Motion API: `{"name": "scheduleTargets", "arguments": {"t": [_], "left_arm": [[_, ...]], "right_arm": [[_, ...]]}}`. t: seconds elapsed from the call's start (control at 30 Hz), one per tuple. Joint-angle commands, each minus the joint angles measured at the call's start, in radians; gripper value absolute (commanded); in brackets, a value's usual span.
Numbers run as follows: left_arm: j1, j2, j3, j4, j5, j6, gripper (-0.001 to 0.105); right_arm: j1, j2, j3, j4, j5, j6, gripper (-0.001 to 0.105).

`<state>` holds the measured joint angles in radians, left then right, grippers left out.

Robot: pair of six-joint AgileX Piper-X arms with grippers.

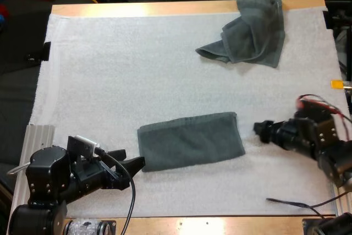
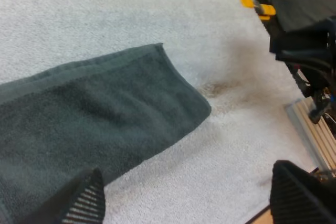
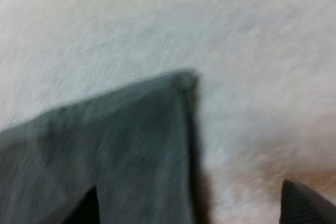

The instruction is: Pick towel from pile, fold and stack

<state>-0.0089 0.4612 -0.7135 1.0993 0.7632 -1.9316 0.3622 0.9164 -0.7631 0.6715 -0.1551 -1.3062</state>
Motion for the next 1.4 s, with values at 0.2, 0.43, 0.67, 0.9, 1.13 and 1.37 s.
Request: {"name": "scheduleTargets", "arguments": {"t": [0.2,0.43,0.67,0.9,1.13,1.37], "left_arm": [[0.000,-0.006,-0.002,0.001,0.019,-0.008,0.068],[0.000,-0.006,-0.002,0.001,0.031,-0.018,0.068],[0.000,-0.006,-0.002,0.003,0.041,-0.022,0.068],[0.000,-0.006,-0.002,0.005,0.041,-0.022,0.068],[0.000,-0.006,-0.002,0.007,0.041,-0.022,0.068],[0.000,-0.006,-0.002,0.010,0.041,-0.022,0.068]], "right_arm": [[-0.230,0.026,-0.008,0.008,-0.152,-0.133,0.068],[-0.345,0.171,-0.008,0.003,-0.342,-0.234,0.068],[-0.347,0.323,-0.008,-0.067,-0.472,-0.268,0.068],[-0.345,0.443,-0.008,-0.158,-0.553,-0.268,0.068],[-0.338,0.532,-0.008,-0.190,-0.609,-0.279,0.068],[-0.248,0.591,-0.011,-0.238,-0.610,-0.271,0.068]]}}
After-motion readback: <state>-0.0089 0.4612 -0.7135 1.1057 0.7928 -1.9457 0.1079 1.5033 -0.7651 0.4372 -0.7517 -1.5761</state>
